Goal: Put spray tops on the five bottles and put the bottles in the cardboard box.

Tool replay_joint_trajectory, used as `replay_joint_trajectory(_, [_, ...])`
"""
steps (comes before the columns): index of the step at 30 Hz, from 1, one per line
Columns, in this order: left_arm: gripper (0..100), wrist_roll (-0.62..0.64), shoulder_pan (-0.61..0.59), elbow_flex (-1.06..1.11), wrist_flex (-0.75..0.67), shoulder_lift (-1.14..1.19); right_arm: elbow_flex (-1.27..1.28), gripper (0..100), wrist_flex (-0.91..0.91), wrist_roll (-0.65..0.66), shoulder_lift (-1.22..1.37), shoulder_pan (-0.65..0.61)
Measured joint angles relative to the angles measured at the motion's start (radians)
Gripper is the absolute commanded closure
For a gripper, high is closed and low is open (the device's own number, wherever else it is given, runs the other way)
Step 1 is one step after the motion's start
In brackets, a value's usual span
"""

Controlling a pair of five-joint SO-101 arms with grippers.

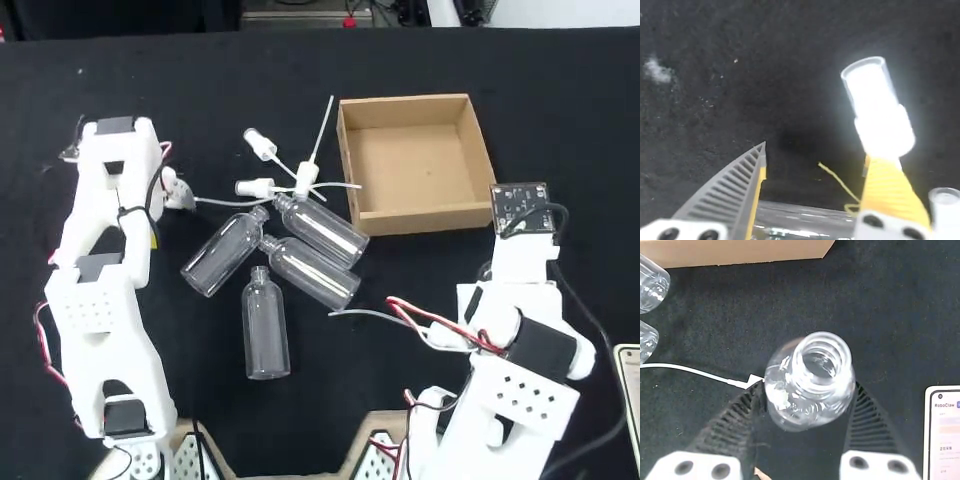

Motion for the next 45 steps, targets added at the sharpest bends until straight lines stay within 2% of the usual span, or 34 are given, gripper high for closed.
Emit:
replay_joint_trajectory(3, [87, 0.0, -0.017, -0.031, 0.012, 0.0, 0.0, 86.1, 0.0, 0.0, 0.0, 0.0])
replay_joint_trajectory(5, [88, 0.0, -0.035, -0.054, 0.048, 0.0, 0.0, 86.1, 0.0, 0.002, 0.0, 0.0])
replay_joint_trajectory(11, [80, -0.015, -0.109, -0.175, 0.192, 0.0, 0.0, 86.1, 0.0, 0.025, 0.0, 0.0])
replay_joint_trajectory(17, [70, -0.049, -0.14, -0.238, 0.212, 0.0, 0.0, 86.1, 0.0, 0.032, 0.0, 0.0])
replay_joint_trajectory(21, [68, -0.048, -0.106, -0.242, 0.212, 0.0, 0.0, 86.1, 0.0, 0.04, 0.0, 0.0])
replay_joint_trajectory(31, [69, 0.193, -0.023, -0.247, 0.152, 0.0, 0.0, 86.1, 0.0, 0.041, 0.0, 0.0])
replay_joint_trajectory(39, [69, 0.253, -0.015, -0.264, 0.132, 0.164, 0.0, 86.1, 0.0, 0.041, 0.0, 0.0])
replay_joint_trajectory(45, [69, 0.258, -0.015, -0.397, 0.13, 0.249, 0.0, 86.1, 0.0, 0.058, 0.0, 0.0])
